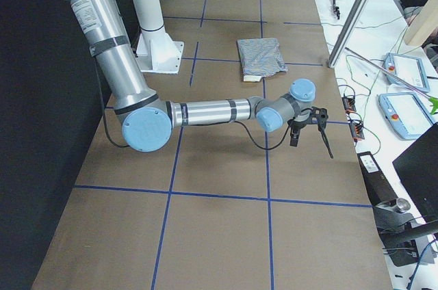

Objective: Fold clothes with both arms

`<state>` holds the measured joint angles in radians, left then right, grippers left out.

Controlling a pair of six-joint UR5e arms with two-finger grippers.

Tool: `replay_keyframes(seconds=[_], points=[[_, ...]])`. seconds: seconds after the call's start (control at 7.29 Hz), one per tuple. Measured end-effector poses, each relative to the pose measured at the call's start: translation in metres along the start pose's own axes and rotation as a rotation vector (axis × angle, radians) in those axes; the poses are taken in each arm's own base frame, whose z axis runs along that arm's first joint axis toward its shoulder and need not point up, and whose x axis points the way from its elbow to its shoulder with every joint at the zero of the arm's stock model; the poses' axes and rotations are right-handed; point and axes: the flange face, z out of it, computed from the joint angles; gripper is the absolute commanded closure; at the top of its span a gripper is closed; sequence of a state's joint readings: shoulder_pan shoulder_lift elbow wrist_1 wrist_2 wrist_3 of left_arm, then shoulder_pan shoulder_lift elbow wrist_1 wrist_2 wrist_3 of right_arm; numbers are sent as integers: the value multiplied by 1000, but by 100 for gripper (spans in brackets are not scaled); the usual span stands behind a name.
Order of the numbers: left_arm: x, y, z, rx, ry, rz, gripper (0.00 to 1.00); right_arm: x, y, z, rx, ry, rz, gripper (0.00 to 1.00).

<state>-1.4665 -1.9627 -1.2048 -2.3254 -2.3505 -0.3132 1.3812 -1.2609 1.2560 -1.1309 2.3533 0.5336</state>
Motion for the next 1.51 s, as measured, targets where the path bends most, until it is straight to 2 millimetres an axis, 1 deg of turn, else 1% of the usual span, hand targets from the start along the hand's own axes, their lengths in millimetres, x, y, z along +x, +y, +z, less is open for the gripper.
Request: replay_keyframes(seconds=[0.14,0.27,0.41,0.55,0.69,0.82,0.96,1.1,1.23,1.51], points=[[-35,22,-31,9,-1,9,100,54,18,-16,-8,3,-62,0],[-49,44,-53,-8,-2,-9,100,96,49,-27,-11,6,-114,0],[-46,62,-72,-47,-7,-45,88,117,84,-39,-11,8,-141,0],[-30,77,-94,-96,-17,-77,1,116,114,-55,-23,11,-148,0],[-17,105,-111,-149,-27,-93,0,107,141,-69,-52,20,-161,0],[-12,143,-122,-193,-31,-88,0,105,164,-75,-80,35,-185,0],[-8,171,-131,-217,-44,-82,0,107,176,-77,-95,55,-199,0],[-9,184,-135,-239,-88,-84,0,111,181,-76,-102,79,-202,0],[-16,194,-134,-270,-139,-90,0,116,184,-74,-110,98,-198,0],[-20,226,-138,-315,-179,-63,0,126,189,-66,-130,104,-174,0]])
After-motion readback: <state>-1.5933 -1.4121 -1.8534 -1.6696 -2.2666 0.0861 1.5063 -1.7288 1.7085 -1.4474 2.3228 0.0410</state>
